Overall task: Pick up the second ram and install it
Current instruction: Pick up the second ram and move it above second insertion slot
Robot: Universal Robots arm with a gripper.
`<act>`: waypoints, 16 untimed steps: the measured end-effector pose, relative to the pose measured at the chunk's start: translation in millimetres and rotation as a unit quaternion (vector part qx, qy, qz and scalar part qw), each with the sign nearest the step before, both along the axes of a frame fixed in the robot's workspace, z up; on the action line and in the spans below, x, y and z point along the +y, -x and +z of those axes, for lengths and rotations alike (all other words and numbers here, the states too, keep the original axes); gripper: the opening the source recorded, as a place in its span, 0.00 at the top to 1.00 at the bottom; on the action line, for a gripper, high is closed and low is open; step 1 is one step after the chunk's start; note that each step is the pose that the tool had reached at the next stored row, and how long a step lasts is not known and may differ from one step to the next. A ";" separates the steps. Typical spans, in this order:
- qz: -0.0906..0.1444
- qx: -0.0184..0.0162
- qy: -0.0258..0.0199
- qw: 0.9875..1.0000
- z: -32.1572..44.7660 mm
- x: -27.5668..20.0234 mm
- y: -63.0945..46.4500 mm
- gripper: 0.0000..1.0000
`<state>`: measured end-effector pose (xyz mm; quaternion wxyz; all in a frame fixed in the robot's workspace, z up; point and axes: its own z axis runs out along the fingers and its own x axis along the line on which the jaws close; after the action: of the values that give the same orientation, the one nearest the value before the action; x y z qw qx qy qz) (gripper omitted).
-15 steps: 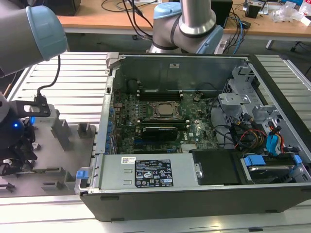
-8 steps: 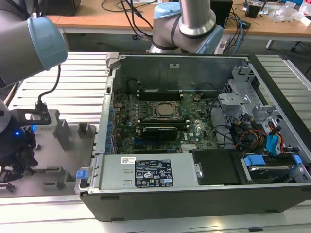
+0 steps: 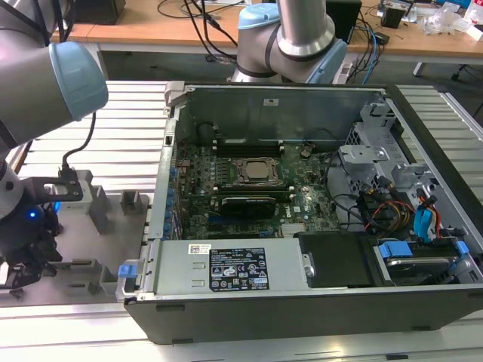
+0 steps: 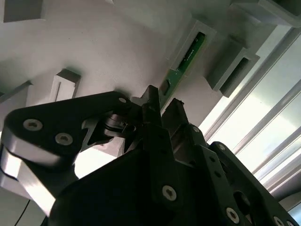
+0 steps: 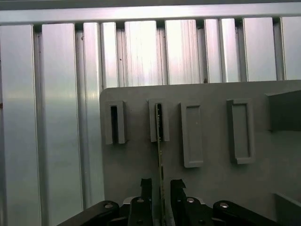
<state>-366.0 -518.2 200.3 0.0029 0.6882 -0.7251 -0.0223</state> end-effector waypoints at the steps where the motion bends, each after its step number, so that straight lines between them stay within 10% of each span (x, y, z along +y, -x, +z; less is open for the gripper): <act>1: 0.000 0.000 0.000 1.000 0.0 0.0 0.0 0.70; 16: 0.000 0.000 0.000 1.000 -1.4 0.0 0.0 0.86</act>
<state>-365.9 -518.1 198.8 0.0030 0.6882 -0.7251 -0.0223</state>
